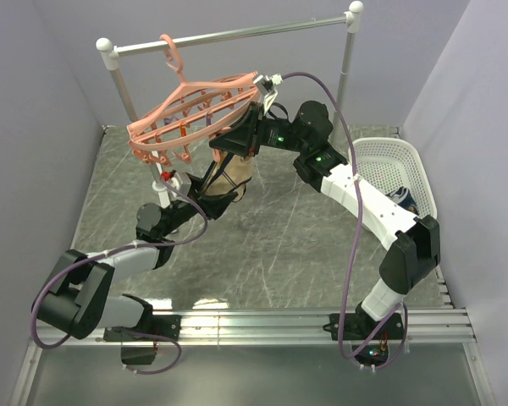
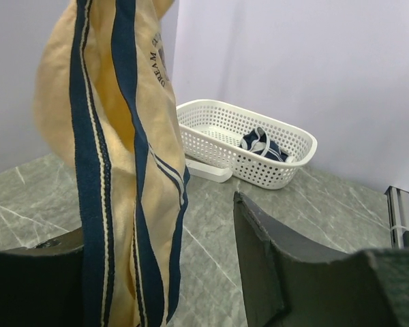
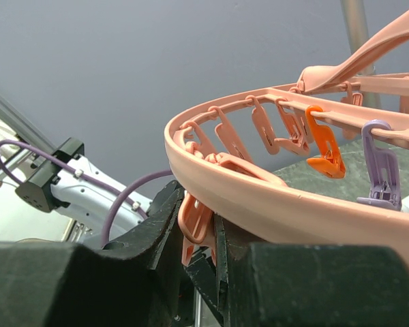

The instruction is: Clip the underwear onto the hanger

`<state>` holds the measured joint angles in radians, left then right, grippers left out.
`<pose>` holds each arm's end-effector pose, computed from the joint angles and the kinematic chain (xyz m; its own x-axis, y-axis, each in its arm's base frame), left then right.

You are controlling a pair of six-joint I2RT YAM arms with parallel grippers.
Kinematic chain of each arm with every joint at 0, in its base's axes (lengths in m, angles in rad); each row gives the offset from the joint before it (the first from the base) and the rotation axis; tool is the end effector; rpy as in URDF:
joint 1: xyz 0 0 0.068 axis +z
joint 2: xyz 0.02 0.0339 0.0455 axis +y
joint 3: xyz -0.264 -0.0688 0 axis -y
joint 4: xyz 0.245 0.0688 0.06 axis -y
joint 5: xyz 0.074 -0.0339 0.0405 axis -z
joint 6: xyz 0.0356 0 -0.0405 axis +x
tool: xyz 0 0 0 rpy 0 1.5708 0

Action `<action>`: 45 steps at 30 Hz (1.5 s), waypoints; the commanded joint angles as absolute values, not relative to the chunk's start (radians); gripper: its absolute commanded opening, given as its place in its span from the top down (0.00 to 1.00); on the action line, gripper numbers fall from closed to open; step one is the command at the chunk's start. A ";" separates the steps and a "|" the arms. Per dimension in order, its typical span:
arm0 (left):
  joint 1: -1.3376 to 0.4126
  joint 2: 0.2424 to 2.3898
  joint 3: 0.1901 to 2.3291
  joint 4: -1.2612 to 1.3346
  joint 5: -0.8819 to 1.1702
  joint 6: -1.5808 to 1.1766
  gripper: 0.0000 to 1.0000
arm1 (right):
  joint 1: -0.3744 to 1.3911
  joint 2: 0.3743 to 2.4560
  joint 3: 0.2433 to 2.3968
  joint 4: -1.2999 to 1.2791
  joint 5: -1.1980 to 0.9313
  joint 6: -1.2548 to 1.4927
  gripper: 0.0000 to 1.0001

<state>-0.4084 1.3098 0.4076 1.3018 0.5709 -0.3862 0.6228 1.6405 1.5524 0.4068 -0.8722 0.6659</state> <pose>0.2187 -0.1156 0.2539 0.0328 -0.3595 -0.9326 0.8673 0.4740 -0.1522 0.2925 0.2436 0.4454 -0.3965 0.2044 -0.8950 -0.9167 -0.0357 0.3980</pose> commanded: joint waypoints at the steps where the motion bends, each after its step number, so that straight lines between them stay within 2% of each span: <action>1: -0.400 1.316 0.425 1.348 0.587 -0.382 0.44 | 0.623 1.617 1.597 0.468 -0.887 0.676 1.00; 3: -0.400 1.330 0.439 1.385 0.597 -0.387 0.43 | 0.624 1.618 1.594 0.474 -0.887 0.683 1.00; 6: -0.397 1.342 0.452 1.376 0.581 -0.359 0.34 | 0.623 1.618 1.598 0.472 -0.888 0.683 1.00; 11: -0.379 1.338 0.443 1.381 0.572 -0.370 0.34 | 0.624 1.614 1.600 0.466 -0.888 0.675 1.00; 14: -0.377 1.336 0.439 1.396 0.574 -0.379 0.42 | 0.624 1.612 1.592 0.469 -0.890 0.676 1.00; 19: -0.357 1.332 0.442 1.367 0.555 -0.379 0.35 | 0.624 1.611 1.595 0.466 -0.893 0.675 1.00; 21: -0.354 1.330 0.443 1.368 0.563 -0.377 0.38 | 0.624 1.615 1.598 0.466 -0.893 0.673 1.00; 27: -0.319 1.324 0.442 1.335 0.555 -0.380 0.36 | 0.624 1.611 1.594 0.463 -0.893 0.673 1.00; 28: -0.315 1.325 0.442 1.332 0.563 -0.383 0.49 | 0.623 1.608 1.591 0.462 -0.893 0.672 1.00; 29: -0.310 1.324 0.443 1.331 0.568 -0.388 0.56 | 0.623 1.609 1.591 0.465 -0.893 0.673 1.00; 33: -0.302 1.315 0.442 1.327 0.580 -0.390 0.74 | 0.624 1.611 1.594 0.465 -0.888 0.676 1.00; 34: -0.302 1.313 0.440 1.342 0.592 -0.387 0.86 | 0.624 1.611 1.594 0.466 -0.885 0.673 1.00; 36: -0.302 1.318 0.442 1.350 0.604 -0.393 0.95 | 0.624 1.612 1.591 0.466 -0.885 0.673 1.00; 39: -0.307 1.339 0.457 1.376 0.644 -0.410 1.00 | 0.623 1.614 1.586 0.471 -0.881 0.675 1.00; 45: -0.311 1.306 0.479 1.321 0.660 -0.373 1.00 | 0.624 1.618 1.603 0.465 -0.864 0.666 1.00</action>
